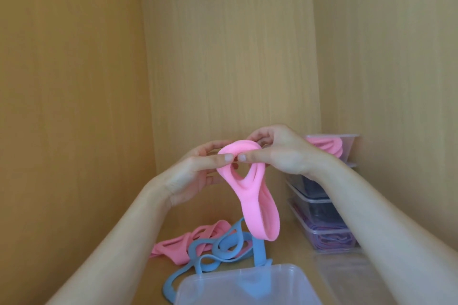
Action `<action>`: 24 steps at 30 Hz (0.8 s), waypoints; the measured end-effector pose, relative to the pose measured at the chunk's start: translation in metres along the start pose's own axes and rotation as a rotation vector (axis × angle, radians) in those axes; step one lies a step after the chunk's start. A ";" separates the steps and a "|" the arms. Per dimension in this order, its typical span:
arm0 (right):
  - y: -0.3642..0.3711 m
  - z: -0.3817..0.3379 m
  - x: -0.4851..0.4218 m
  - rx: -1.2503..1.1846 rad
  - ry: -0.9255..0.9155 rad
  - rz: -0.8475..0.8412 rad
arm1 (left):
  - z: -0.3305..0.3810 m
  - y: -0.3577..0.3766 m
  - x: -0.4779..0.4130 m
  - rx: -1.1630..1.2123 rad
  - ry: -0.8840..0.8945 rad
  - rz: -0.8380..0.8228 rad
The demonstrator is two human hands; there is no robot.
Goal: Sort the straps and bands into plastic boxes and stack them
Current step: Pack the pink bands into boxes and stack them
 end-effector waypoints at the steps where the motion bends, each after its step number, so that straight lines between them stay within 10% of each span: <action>1: -0.002 0.001 -0.001 -0.026 0.001 0.018 | -0.003 -0.001 0.001 0.005 -0.008 -0.022; 8: -0.006 0.003 -0.007 -0.301 0.028 0.101 | -0.024 0.010 0.004 -0.226 -0.175 -0.200; 24: -0.001 -0.001 -0.006 -0.352 0.045 0.047 | -0.020 0.003 -0.001 -0.458 -0.056 -0.023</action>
Point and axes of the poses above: each hand's wrist, its own x-axis away from the middle knuckle, its own y-axis out of the palm, z = x × y, the point moved 1 cm from there along -x, towards the middle knuckle, and after that the axes turned 4 degrees about z, right-handed, at the moved point
